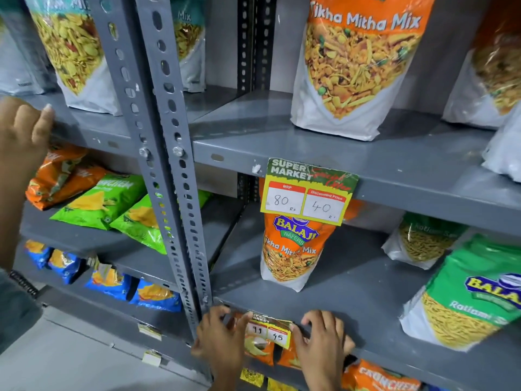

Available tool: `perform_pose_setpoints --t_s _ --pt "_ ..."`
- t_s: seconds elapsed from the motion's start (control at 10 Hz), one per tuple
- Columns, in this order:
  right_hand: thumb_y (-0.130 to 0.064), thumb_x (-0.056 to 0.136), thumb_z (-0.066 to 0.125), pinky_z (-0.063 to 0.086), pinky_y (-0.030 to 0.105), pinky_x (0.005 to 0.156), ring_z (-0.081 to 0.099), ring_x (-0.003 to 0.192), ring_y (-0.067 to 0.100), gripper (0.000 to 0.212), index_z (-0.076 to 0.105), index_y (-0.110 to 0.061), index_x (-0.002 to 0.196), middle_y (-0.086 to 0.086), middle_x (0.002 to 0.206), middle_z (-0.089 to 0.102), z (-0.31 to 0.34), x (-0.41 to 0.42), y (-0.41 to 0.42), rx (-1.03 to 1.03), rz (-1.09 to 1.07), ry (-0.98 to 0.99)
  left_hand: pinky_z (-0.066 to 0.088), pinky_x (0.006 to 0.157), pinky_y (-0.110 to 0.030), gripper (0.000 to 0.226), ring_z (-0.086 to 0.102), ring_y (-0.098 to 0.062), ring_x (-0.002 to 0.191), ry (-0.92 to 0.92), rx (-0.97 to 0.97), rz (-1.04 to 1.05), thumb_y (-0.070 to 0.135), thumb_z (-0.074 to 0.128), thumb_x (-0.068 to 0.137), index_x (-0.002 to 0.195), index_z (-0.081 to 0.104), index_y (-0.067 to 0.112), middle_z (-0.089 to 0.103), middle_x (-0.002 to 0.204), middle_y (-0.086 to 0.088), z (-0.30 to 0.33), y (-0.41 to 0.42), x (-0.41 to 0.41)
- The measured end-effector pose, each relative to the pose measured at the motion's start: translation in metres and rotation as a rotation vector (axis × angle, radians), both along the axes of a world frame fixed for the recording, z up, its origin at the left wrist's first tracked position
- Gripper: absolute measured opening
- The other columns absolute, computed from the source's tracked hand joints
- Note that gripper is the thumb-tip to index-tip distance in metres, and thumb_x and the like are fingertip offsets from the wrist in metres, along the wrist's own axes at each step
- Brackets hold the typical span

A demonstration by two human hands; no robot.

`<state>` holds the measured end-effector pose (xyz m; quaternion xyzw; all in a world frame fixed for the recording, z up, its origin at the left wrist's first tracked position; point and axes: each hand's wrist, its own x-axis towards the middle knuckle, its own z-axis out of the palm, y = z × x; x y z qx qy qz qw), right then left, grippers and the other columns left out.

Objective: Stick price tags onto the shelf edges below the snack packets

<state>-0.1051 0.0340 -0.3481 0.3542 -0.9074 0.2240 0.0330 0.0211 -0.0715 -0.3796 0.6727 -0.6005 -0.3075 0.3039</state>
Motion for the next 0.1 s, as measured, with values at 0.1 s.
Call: perform_pose_setpoints --t_s 0.1 --pt "-0.028 0.05 0.091 0.036 0.04 0.069 0.058 0.079 0.029 0.04 0.054 -0.031 0.067 -0.001 0.077 0.06 0.0052 -0.0046 0.0236 -0.037 -0.001 -0.034 0.034 0.089 -0.052 0.04 0.051 -0.032 0.104 0.06 0.007 0.083 0.049 0.08 0.064 0.083 0.054 0.026 0.064 0.102 -0.01 0.003 0.0123 0.0044"
